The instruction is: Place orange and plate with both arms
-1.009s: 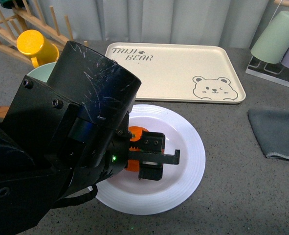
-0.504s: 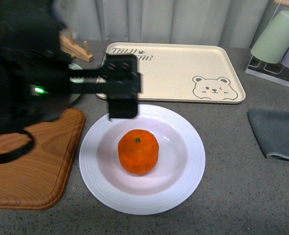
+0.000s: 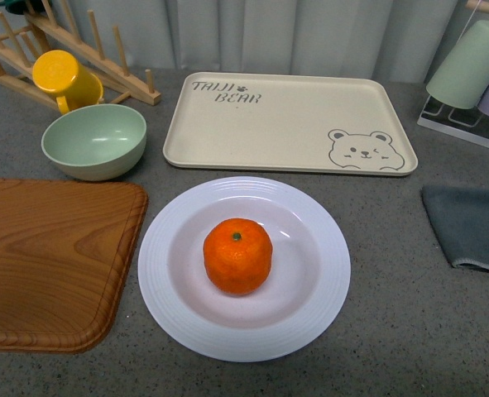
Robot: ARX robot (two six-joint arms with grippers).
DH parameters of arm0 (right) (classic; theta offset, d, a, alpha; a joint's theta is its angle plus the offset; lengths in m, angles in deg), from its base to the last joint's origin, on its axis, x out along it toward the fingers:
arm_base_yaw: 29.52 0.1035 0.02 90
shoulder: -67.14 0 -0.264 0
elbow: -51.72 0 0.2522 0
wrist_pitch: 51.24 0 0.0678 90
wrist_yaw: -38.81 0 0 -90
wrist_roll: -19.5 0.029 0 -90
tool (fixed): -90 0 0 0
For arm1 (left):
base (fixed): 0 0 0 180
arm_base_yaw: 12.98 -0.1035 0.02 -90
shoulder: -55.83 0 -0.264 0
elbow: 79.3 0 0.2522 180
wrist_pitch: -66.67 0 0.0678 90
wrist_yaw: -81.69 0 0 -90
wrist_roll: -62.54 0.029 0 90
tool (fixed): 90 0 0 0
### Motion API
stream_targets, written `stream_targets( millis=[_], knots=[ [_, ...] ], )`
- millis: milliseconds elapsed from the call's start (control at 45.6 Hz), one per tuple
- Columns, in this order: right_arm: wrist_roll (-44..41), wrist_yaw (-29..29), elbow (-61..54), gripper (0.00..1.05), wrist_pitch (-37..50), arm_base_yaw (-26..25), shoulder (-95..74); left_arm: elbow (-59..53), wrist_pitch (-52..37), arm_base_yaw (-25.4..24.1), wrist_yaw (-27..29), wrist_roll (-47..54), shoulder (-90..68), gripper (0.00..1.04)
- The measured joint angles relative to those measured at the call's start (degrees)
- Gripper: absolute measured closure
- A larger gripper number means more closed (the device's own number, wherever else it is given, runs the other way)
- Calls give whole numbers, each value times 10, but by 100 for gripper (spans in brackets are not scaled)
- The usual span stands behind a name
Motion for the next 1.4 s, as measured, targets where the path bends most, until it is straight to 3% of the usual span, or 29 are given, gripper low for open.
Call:
stream_targets(
  millis=[66,417,592,680,746,1404],
  knots=[
    [0,1,0,9,0,0,0,-37,-76,-25,-23,31,28,40],
    [0,1,0,9,0,0,0,-84,-33,-109,-102,56,149,101],
    [0,1,0,9,0,0,0,-85,19,-135,-129,59,208,101],
    [0,1,0,9,0,0,0,-85,51,-181,-185,60,243,101],
    [0,1,0,9,0,0,0,-85,71,-198,-184,60,264,101],
    [0,1,0,9,0,0,0,-85,227,-201,-191,60,420,101]
  ],
)
